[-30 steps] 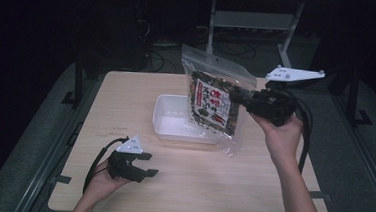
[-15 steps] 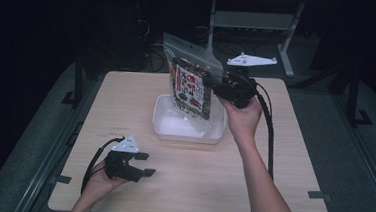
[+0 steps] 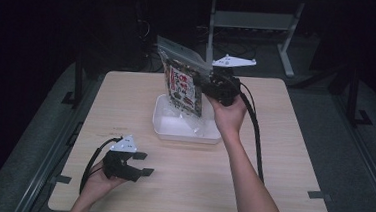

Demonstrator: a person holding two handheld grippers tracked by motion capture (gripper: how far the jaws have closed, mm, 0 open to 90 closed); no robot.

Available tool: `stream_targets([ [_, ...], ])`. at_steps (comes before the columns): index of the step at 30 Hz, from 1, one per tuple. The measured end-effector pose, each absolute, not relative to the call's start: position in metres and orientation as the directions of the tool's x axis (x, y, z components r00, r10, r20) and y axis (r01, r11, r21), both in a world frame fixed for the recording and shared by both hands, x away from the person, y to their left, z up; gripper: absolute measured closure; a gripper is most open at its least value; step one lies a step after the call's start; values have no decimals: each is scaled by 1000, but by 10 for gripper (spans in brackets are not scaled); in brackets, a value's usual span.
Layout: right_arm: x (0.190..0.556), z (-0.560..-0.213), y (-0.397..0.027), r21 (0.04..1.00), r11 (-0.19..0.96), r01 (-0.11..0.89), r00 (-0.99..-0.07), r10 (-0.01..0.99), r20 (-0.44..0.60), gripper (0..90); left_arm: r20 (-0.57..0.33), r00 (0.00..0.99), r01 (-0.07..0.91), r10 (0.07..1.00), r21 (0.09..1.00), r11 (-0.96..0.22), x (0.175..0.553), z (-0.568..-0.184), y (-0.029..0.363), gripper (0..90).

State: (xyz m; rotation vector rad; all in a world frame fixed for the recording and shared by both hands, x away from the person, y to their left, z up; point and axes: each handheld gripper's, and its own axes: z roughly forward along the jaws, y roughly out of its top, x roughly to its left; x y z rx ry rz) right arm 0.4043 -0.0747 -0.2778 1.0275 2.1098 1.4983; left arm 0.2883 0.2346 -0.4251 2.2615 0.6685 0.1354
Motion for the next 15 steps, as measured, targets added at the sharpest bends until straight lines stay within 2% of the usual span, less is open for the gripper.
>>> stream_targets([
  [15, 413, -312, -54, 921, 197, 337, -671, 736, 88, 768, -133, 844, 445, 520, 714, -540, 290, -425, 243, 338],
])
